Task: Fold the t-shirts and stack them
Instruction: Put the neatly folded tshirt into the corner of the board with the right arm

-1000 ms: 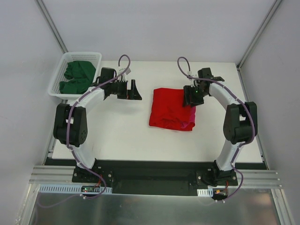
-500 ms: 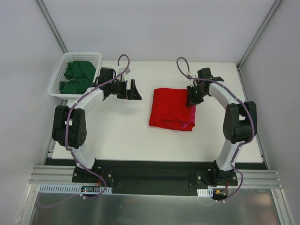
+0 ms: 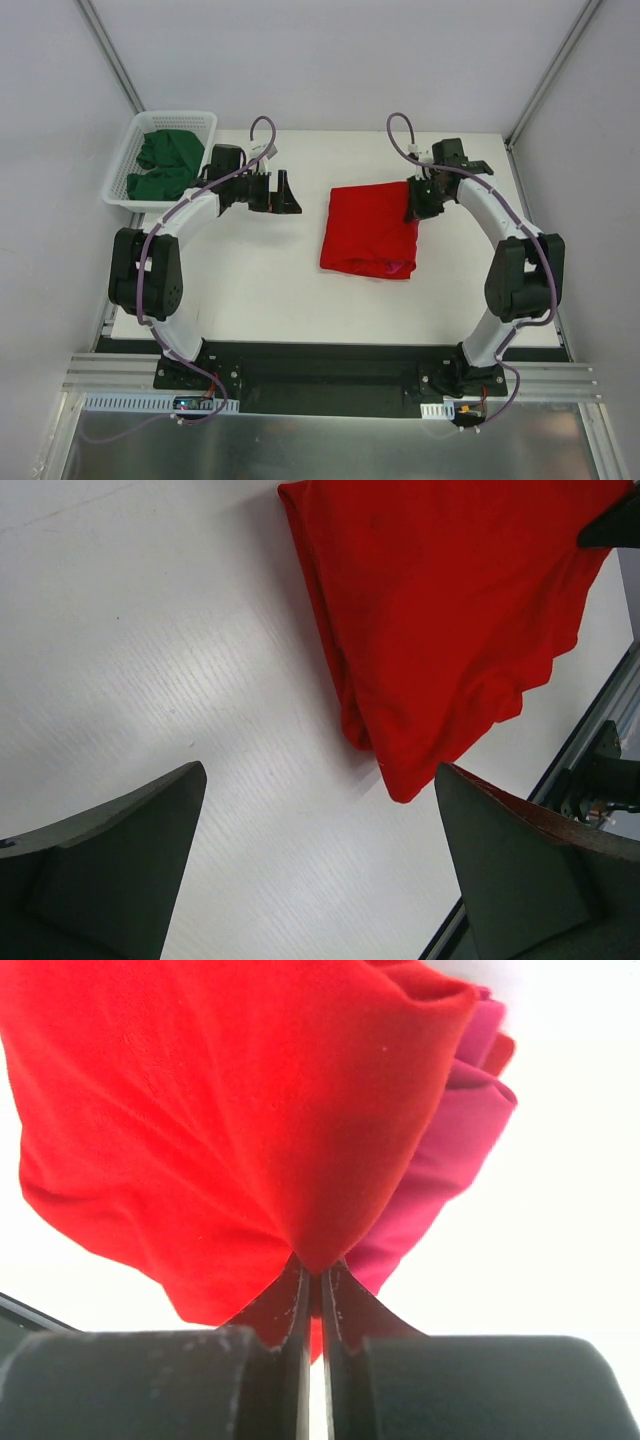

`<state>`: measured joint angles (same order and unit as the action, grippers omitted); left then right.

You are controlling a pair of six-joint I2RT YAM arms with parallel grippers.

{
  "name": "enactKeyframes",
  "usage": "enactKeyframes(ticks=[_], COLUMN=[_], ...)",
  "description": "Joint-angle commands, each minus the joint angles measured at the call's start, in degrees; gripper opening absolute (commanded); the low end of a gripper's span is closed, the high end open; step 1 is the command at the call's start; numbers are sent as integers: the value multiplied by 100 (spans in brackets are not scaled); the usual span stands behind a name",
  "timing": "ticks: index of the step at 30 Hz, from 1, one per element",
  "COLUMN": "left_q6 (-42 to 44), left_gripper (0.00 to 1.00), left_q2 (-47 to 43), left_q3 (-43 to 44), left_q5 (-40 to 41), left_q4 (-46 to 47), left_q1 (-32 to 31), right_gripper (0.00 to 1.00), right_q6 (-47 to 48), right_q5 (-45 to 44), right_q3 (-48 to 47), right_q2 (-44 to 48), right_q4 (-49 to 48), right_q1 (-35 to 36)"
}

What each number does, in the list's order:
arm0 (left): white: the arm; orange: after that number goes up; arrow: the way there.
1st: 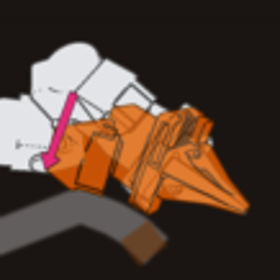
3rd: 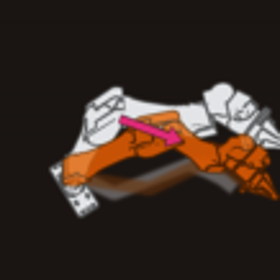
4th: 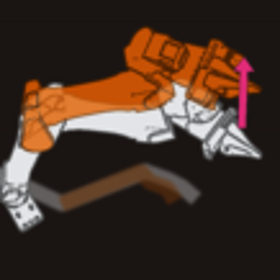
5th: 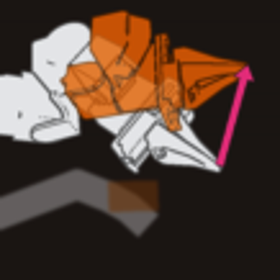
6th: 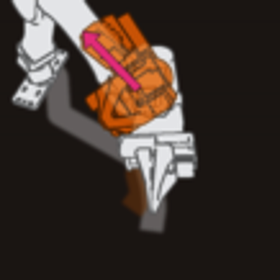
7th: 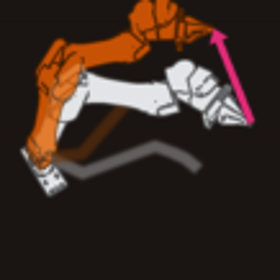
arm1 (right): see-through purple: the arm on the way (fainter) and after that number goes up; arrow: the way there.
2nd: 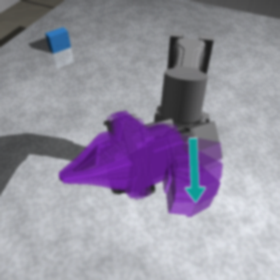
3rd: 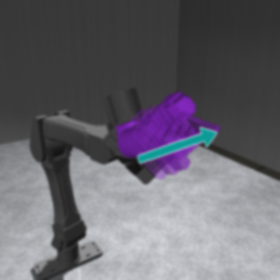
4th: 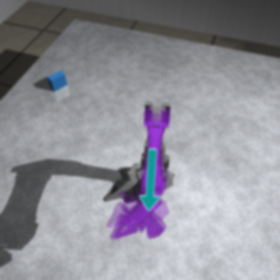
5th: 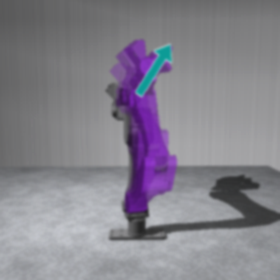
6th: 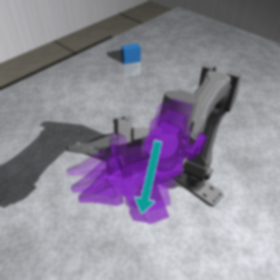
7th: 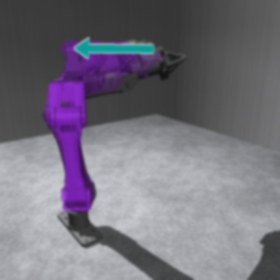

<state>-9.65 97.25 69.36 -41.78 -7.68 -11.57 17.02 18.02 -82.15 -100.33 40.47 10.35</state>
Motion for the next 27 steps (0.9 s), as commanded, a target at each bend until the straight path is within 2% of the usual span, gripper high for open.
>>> enactKeyframes(ticks=[1,15,27], left_q6=[77,121,112], left_gripper=[99,99,99], left_q2=[-251,-356,-312], left_q3=[-11,-72,-63], left_q5=[-120,-94,-111], left_q4=[127,135,127], left_q1=[-3,-3,-3], right_gripper=[1,1,1], right_q6=[100,144,214], right_q5=[-194,-202,-598], right_q3=[6,120,129], right_q2=[436,-30,-153], right_q4=[321,418,488], right_q1=[-121,-253,-341])
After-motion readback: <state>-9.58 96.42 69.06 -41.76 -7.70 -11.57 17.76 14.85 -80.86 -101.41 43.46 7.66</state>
